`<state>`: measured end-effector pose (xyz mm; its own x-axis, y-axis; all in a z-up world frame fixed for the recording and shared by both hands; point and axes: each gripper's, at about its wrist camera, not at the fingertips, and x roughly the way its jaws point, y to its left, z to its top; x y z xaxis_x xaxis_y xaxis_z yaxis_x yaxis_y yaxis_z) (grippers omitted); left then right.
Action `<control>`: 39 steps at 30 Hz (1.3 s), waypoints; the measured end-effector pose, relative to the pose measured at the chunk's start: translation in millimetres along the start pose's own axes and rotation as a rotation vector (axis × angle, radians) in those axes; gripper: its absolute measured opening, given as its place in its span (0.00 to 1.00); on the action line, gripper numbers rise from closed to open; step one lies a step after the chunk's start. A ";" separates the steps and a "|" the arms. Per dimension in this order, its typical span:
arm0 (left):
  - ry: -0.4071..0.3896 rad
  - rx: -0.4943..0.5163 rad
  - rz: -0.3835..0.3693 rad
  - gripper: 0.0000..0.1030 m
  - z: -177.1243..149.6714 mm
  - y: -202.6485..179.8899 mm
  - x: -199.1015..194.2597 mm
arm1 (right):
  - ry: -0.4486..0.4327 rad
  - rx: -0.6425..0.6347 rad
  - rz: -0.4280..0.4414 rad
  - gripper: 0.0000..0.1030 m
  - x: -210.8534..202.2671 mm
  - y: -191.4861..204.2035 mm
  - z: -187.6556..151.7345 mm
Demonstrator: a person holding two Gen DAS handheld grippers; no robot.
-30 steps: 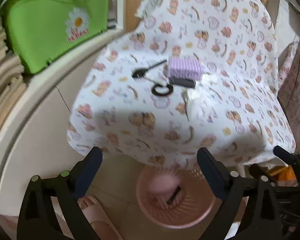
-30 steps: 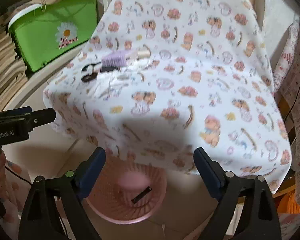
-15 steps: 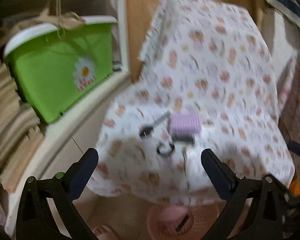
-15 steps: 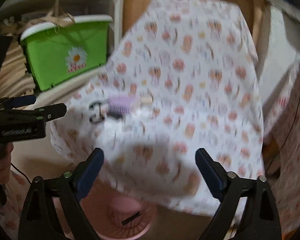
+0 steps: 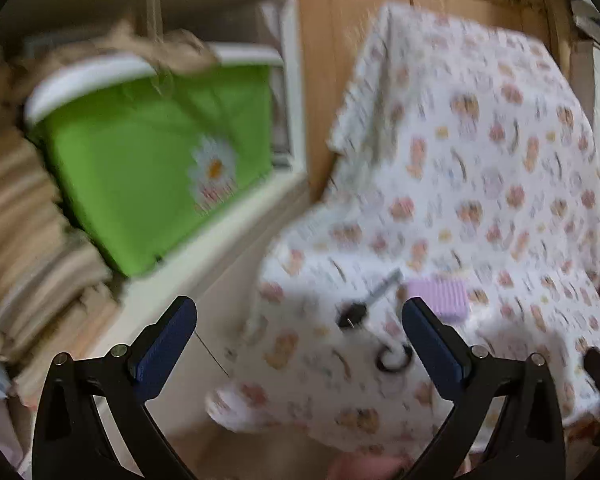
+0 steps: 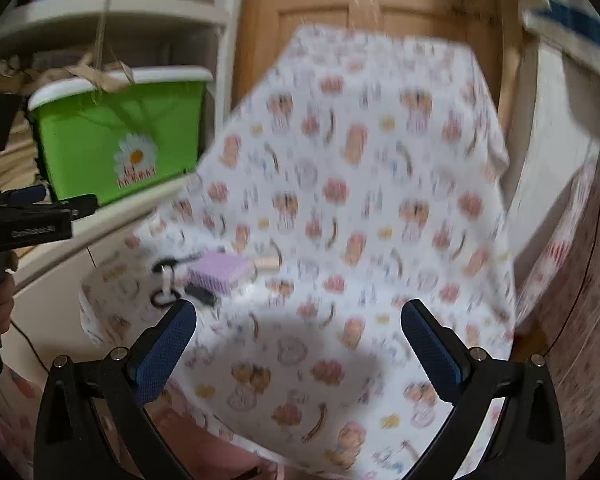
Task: Collect trash
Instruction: 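Bring the right gripper back toward the white tissues on the table, then grasp the crumpled white tissue with the right gripper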
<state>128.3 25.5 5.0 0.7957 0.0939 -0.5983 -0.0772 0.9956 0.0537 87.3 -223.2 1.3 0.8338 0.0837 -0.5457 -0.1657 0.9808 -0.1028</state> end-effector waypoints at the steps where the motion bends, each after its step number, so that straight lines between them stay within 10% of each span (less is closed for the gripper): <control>1: 0.021 -0.002 -0.016 0.99 -0.3 -0.6 5.4 | 0.027 0.012 0.004 1.00 7.4 -1.3 -2.0; 16: 0.262 -0.038 -0.036 0.85 1.6 -5.5 66.6 | 0.205 0.132 0.050 1.00 69.4 -16.8 -14.5; 24: 0.292 -0.054 0.073 0.41 7.3 -11.0 88.7 | 0.182 0.075 0.011 1.00 69.2 -10.2 -13.5; 33: 0.427 -0.100 -0.162 0.41 15.1 -25.6 104.1 | 0.171 0.056 0.024 1.00 66.4 -0.3 -12.3; 39: 0.510 -0.157 -0.174 0.69 7.4 -36.1 116.6 | 0.207 0.085 0.056 1.00 72.7 3.1 -14.6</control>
<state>228.3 0.5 -60.8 0.4164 -0.1246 -0.9006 -0.0903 0.9800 -0.1773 139.7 -216.7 -50.9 0.6975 0.1095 -0.7082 -0.1566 0.9877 -0.0016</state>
